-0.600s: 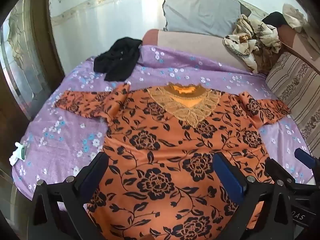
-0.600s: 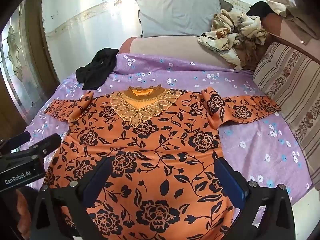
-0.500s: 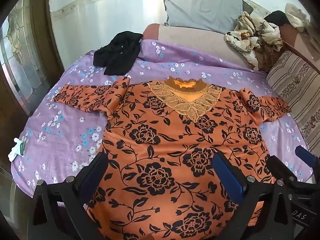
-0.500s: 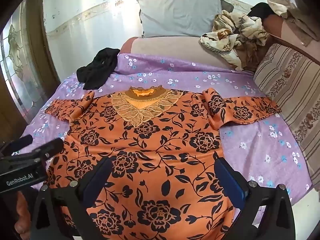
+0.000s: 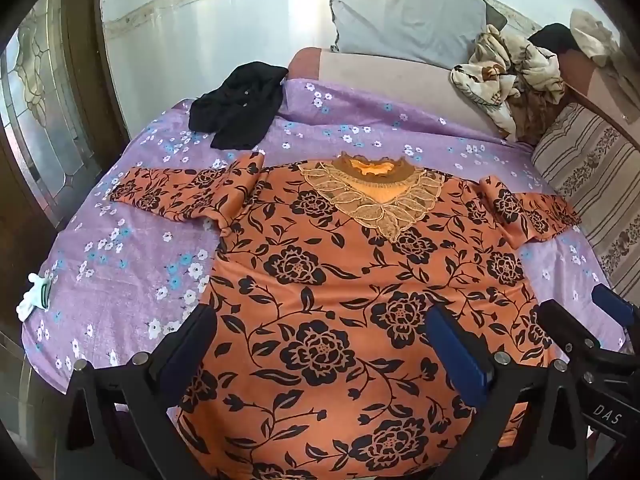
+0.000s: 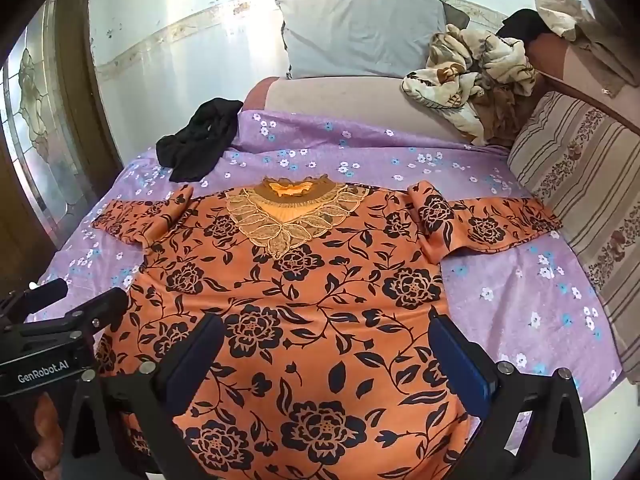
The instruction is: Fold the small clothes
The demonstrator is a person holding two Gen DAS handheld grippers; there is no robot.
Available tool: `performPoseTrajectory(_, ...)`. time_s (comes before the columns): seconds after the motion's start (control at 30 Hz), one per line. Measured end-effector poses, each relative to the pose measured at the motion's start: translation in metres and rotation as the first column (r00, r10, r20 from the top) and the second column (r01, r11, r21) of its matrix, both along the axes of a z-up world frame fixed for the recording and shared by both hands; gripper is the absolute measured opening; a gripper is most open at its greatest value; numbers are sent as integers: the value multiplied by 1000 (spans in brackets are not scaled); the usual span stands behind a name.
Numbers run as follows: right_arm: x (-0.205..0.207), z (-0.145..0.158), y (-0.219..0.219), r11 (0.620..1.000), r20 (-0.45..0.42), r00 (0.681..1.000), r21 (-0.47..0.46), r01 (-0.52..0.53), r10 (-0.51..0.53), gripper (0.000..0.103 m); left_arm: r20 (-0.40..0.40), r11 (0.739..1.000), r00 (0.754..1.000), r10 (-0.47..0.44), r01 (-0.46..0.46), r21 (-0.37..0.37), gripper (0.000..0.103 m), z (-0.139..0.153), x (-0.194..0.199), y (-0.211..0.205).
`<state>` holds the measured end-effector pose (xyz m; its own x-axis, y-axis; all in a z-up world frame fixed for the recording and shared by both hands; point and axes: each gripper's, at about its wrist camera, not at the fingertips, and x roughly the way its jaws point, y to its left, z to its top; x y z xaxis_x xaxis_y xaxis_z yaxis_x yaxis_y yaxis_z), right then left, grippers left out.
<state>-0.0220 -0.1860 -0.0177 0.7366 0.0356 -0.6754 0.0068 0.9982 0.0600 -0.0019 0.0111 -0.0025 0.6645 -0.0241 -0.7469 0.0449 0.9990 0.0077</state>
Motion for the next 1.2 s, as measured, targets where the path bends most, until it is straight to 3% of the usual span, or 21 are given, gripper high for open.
performPoseTrajectory(1.2, 2, 2, -5, 1000, 7, 1000, 14, 7, -7, 103, -5, 1000, 1000, -8, 8, 9, 103, -1, 1, 0)
